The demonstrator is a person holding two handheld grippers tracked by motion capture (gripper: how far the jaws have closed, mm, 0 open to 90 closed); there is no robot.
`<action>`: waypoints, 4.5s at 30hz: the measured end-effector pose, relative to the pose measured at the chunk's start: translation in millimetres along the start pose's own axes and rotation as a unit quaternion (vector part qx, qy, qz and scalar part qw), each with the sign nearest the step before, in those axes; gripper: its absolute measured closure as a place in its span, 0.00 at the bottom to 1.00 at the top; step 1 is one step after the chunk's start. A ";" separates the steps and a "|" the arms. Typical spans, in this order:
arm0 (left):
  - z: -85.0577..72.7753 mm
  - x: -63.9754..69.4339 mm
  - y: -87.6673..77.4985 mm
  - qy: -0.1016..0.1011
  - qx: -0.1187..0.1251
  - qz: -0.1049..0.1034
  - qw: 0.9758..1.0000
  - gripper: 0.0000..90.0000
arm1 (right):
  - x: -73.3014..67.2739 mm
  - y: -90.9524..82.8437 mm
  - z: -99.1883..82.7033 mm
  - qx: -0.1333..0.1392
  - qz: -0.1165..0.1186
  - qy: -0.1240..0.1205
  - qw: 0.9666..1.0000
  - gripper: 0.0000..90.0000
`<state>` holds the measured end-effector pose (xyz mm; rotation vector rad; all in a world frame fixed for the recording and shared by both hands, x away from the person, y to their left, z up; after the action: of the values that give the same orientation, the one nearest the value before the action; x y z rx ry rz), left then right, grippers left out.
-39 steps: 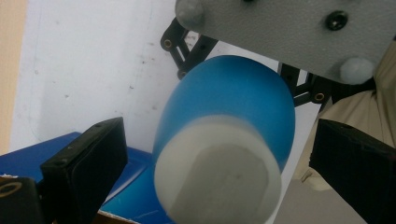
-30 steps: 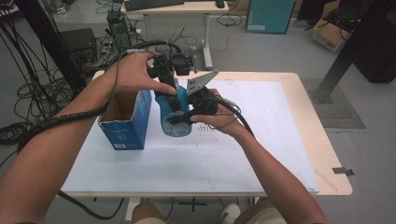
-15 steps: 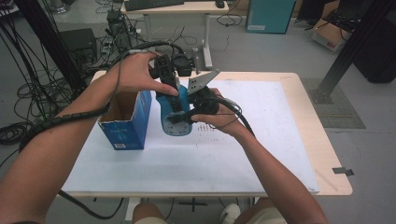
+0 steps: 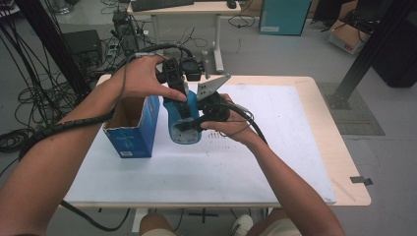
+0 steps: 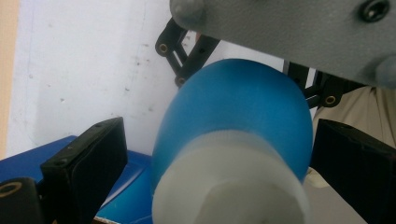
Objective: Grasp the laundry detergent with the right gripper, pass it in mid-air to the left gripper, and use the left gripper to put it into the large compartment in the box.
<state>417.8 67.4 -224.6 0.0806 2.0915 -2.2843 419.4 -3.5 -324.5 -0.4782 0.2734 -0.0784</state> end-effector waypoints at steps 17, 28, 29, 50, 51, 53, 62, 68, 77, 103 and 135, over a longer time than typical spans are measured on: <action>2.6 -1.0 -3.0 0.008 -0.002 0.003 1.000 0.05 | 3.1 -1.7 1.0 0.007 -0.008 -0.002 1.000 0.49; 4.9 -0.2 -3.5 0.010 -0.006 0.011 1.000 0.05 | 2.9 -4.4 0.9 0.007 -0.009 -0.003 1.000 0.49; 5.5 0.0 -4.9 0.011 -0.004 0.005 1.000 0.05 | 2.8 -5.1 1.3 0.009 -0.009 -0.002 1.000 0.49; 6.5 2.2 -6.1 0.013 -0.006 0.003 1.000 0.05 | 1.3 -6.8 1.9 0.009 -0.012 -0.005 1.000 0.49; 6.5 2.2 -6.1 0.013 -0.006 0.003 1.000 0.05 | 1.3 -6.8 1.9 0.009 -0.012 -0.005 1.000 0.49; 7.2 2.2 -6.4 0.014 -0.006 0.004 1.000 0.05 | 1.2 -7.4 1.6 0.008 -0.012 -0.005 1.000 0.49; 8.0 3.6 -6.9 0.016 -0.006 0.003 1.000 0.05 | 1.2 -7.4 1.9 0.008 -0.011 -0.008 1.000 0.49; 8.7 2.9 -8.5 0.019 -0.007 0.005 1.000 0.05 | 0.9 -8.2 1.9 0.007 -0.012 -0.009 1.000 0.49; 9.8 3.8 -9.4 0.016 -0.006 0.006 1.000 0.05 | 1.4 -9.0 2.5 0.008 -0.013 -0.010 1.000 0.49; 8.5 2.9 -10.2 0.012 0.004 0.010 1.000 0.05 | 0.8 -11.6 5.0 0.009 -0.015 -0.010 1.000 0.49; 6.0 -6.4 -9.6 0.015 -0.014 0.012 1.000 0.06 | 5.6 -9.9 11.2 0.007 -0.018 -0.014 1.000 0.49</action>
<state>423.5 62.3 -214.0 0.1384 2.1236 -2.2551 427.8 -8.0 -311.7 -0.4703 0.2364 -0.1092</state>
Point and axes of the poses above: each handheld gripper's, and its own axes: y roughly forward along the jaws, z roughly out of its top, x roughly to its right, the point moved 5 cm from there along y, roughly forward along the jaws, and after that the axes turned 14 degrees about y, right-handed, at the moved point
